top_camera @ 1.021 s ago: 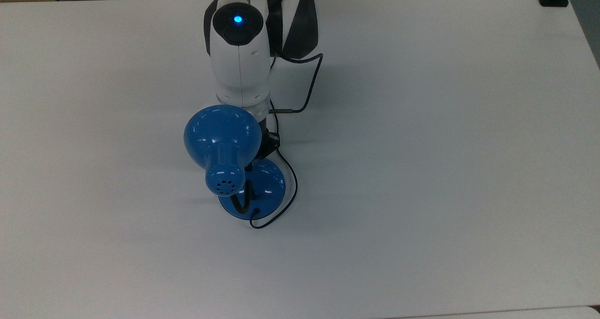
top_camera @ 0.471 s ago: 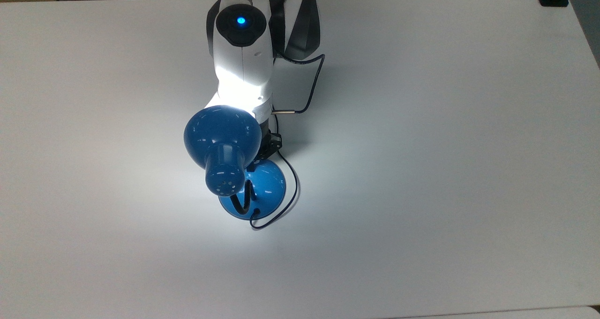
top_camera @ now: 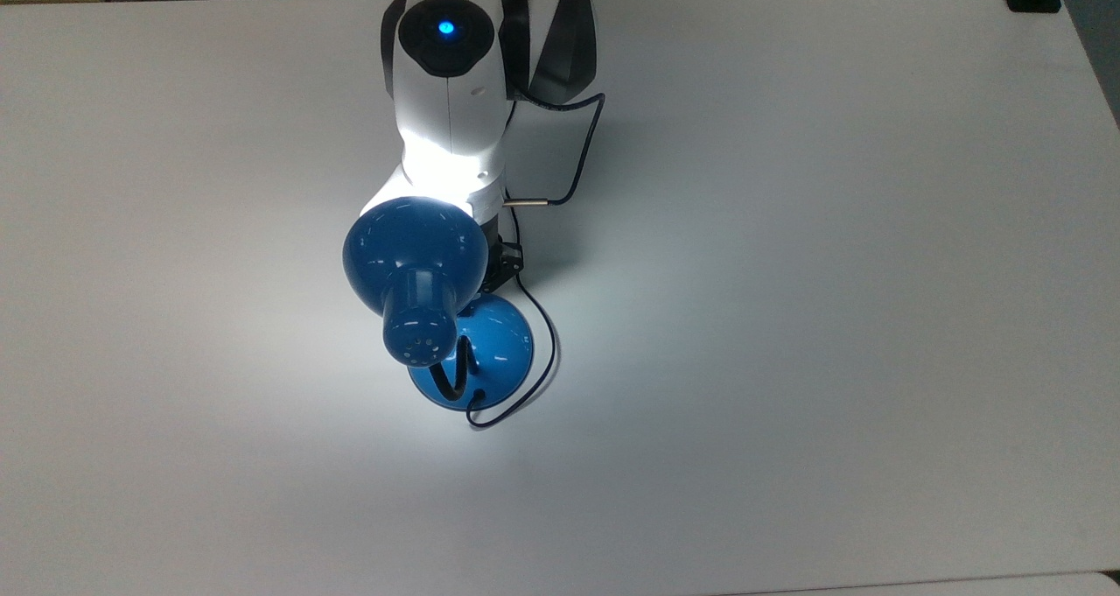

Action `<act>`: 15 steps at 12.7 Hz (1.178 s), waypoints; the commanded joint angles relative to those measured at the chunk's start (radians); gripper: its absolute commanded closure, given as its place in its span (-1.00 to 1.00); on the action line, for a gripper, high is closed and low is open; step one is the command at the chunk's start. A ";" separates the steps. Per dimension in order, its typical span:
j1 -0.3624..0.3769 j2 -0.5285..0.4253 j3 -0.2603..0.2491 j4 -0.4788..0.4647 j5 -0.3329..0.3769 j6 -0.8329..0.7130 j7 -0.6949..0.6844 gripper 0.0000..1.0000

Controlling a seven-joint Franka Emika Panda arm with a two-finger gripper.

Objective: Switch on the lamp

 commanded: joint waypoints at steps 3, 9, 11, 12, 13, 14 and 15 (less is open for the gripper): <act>0.007 -0.132 -0.006 -0.022 -0.006 -0.241 -0.009 1.00; 0.009 -0.326 -0.006 -0.048 -0.008 -0.488 0.003 1.00; 0.010 -0.423 -0.006 -0.047 -0.009 -0.597 0.003 1.00; 0.010 -0.452 -0.006 -0.045 -0.009 -0.619 0.003 1.00; 0.010 -0.469 -0.006 -0.045 -0.009 -0.634 0.003 1.00; 0.010 -0.486 -0.006 -0.045 -0.009 -0.651 0.003 0.97; 0.010 -0.502 -0.006 -0.045 -0.009 -0.666 0.003 0.90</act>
